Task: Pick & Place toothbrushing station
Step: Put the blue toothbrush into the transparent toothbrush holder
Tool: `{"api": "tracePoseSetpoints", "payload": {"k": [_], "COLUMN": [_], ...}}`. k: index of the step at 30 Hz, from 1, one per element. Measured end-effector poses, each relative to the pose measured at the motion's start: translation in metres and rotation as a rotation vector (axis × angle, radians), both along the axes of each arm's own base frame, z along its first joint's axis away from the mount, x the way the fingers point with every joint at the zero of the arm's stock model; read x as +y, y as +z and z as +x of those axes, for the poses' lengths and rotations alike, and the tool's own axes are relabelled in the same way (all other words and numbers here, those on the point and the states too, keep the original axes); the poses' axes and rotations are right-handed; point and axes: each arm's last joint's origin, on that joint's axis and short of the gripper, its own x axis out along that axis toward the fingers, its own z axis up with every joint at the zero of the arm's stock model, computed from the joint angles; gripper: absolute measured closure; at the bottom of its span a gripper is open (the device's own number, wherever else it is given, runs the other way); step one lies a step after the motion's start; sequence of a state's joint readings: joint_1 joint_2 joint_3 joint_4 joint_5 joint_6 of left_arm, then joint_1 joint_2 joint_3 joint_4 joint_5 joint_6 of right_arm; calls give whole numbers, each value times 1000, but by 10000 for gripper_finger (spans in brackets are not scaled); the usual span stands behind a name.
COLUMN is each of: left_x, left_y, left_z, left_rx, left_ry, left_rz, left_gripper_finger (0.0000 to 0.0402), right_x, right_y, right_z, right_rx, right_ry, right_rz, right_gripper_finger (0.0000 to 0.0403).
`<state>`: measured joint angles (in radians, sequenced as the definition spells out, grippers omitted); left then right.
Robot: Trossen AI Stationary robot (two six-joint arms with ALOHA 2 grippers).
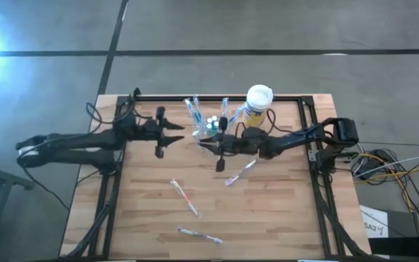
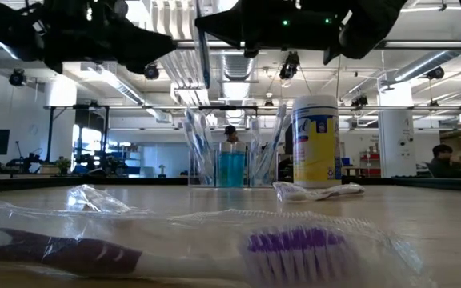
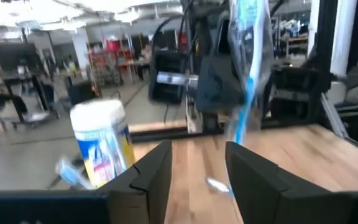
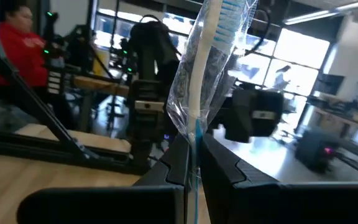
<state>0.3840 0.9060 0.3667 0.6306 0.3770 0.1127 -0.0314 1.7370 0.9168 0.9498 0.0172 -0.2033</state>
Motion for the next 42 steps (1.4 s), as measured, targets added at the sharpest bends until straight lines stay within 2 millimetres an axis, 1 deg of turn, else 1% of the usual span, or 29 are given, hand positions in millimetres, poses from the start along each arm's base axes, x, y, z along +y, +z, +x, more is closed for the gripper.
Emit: {"api": "tracePoseSetpoints", "payload": {"k": [4,8,12,14,17,22,32,34,36,39,42], "left_x": [7,10,13,14,12,10,7,7,7,8,8], "left_y": [1,15,23,30,32,33,32,32,32,32,32], "left_z": [19,34,46,50,57,63,64,65,66,66,66], "left_rx": [27,-9,-5,-23,-13,-8,-2,-2,-1,-3,-5], "left_ry": [-35,-102,-169,-211,-271,-302,-327,-328,-323,-317,-311], "left_rz": [21,43,44,49,38,27,17,17,16,22,32], "left_gripper_finger": [237,237,236,236,236,236,240,251,272,317,372], "right_x": [-8,-12,-14,-15,-16,-17,-18,-18,-18,-18,-17], "right_y": [0,1,-1,-1,-2,-1,2,2,2,2,2], "right_z": [1,0,-1,-1,-1,-1,-1,0,0,0,0], "right_rx": [11,10,17,17,22,18,2,1,3,2,2], "right_ry": [10,16,9,7,7,8,-13,-12,-12,-10,-6], "right_rz": [7,1,-11,-13,-13,-16,-11,-11,-11,-12,-9], "right_gripper_finger": [385,385,385,385,385,385,385,385,385,385,385]}}
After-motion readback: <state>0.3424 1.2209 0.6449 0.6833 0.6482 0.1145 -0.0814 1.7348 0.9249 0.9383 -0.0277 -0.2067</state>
